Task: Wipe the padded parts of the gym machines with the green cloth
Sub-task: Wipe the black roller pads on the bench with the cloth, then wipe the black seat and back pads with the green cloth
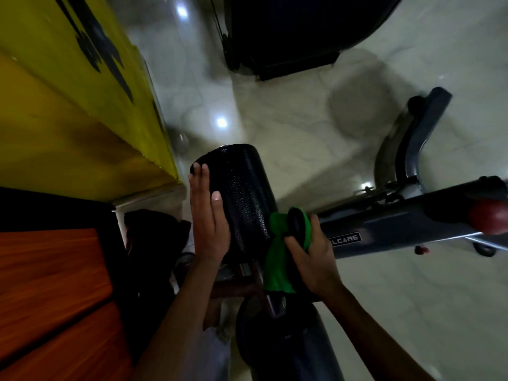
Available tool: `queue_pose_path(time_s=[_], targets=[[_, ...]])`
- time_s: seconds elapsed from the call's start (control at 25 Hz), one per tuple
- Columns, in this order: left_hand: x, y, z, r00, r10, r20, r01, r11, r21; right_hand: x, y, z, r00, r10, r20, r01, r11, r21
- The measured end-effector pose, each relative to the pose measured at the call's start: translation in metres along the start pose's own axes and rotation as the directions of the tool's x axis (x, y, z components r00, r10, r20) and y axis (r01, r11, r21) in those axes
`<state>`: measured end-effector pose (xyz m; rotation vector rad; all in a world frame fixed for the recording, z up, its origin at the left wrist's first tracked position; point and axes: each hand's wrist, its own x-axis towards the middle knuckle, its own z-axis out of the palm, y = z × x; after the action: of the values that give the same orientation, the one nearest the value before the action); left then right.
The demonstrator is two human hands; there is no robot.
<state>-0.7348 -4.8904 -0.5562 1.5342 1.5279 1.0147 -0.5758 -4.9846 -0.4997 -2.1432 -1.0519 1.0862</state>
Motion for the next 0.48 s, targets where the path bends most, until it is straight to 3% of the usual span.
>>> queue_pose_path(time_s=[0.2, 0.36, 0.48], targets=[[-0.002, 0.018, -0.014, 0.999, -0.001, 0.033, -0.001, 0.998, 0.070, 0.012, -0.016, -0.016, 0.993, -0.092, -0.079, 0.086, 0.994, -0.074], [-0.003, 0.066, -0.036, 0.985, 0.090, 0.145, -0.104, 0.991, 0.089, 0.030, -0.073, -0.044, 0.963, -0.253, -0.093, 0.242, 0.964, -0.110], [0.000, 0.114, -0.053, 0.988, 0.067, 0.140, -0.078, 0.994, 0.075, 0.024, -0.117, -0.073, 0.942, -0.329, -0.070, 0.311, 0.931, -0.189]])
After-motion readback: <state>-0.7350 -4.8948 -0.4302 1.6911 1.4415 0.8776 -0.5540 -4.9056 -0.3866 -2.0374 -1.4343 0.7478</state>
